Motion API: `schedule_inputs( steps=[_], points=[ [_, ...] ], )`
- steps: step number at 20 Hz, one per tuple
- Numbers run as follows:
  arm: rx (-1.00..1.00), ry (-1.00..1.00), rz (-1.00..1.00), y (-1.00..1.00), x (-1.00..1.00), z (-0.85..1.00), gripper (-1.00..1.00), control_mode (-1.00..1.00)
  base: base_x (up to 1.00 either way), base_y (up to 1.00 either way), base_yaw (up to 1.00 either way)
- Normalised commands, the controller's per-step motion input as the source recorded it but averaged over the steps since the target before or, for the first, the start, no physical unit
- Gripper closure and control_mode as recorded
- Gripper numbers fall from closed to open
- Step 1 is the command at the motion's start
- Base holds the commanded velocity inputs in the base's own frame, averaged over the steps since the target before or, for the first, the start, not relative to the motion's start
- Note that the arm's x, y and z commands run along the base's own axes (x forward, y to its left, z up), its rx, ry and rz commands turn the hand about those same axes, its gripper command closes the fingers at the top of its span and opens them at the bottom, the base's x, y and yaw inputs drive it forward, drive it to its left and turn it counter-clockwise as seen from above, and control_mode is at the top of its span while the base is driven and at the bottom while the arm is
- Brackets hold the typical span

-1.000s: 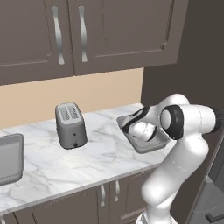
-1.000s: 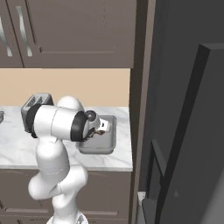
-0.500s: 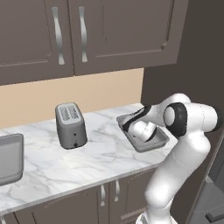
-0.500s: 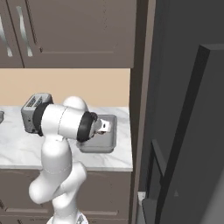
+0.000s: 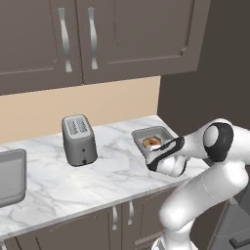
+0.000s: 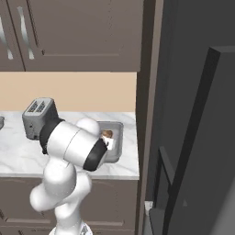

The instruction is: Place one mushroom and one chicken drumstick in each tupperware on the nearby counter, to pack two identical lunches.

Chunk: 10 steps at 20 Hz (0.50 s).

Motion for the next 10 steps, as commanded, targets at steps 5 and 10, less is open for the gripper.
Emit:
schedule_inputs(
  steps=[5,10],
  points=[
    [-0.08,0.29,-0.06,-0.01,0.07,1.0,-1.0,-1.0,0.0,0.0,0.0],
    [-0.19,0.5,-0.07,-0.01,0.03,1.0,-1.0,-1.0,0.0,0.0,0.0]
  ],
)
